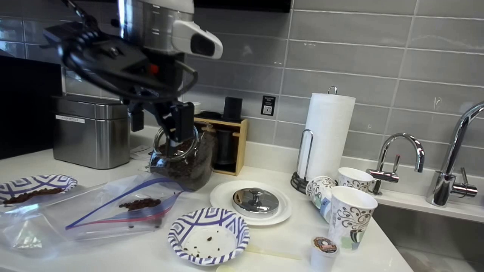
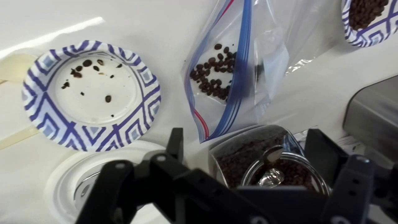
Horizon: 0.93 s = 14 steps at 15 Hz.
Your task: Put some of the contents in the jar on the plate
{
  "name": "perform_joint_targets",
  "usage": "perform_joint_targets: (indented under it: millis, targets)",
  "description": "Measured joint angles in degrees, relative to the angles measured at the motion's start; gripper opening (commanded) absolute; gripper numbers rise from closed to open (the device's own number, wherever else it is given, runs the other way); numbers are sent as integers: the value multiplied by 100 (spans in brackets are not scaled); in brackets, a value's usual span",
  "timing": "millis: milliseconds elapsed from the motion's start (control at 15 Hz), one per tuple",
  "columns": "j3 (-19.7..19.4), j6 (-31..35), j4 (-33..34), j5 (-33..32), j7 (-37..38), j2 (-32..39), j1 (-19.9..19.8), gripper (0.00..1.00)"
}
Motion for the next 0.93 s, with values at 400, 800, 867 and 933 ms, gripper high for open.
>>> perform_joint_targets:
  millis: [400, 800, 867, 933]
  targets:
    - [-358, -1242, 574, 1739, -1928, 859, 100, 100]
    - [-203, -3091, 1666, 2342, -2698, 1979, -370, 100]
    - [-171, -3162, 1775, 2354, -2718, 2124, -411, 100]
    - [-153, -3183, 1847, 2359, -2734, 2224, -428, 100]
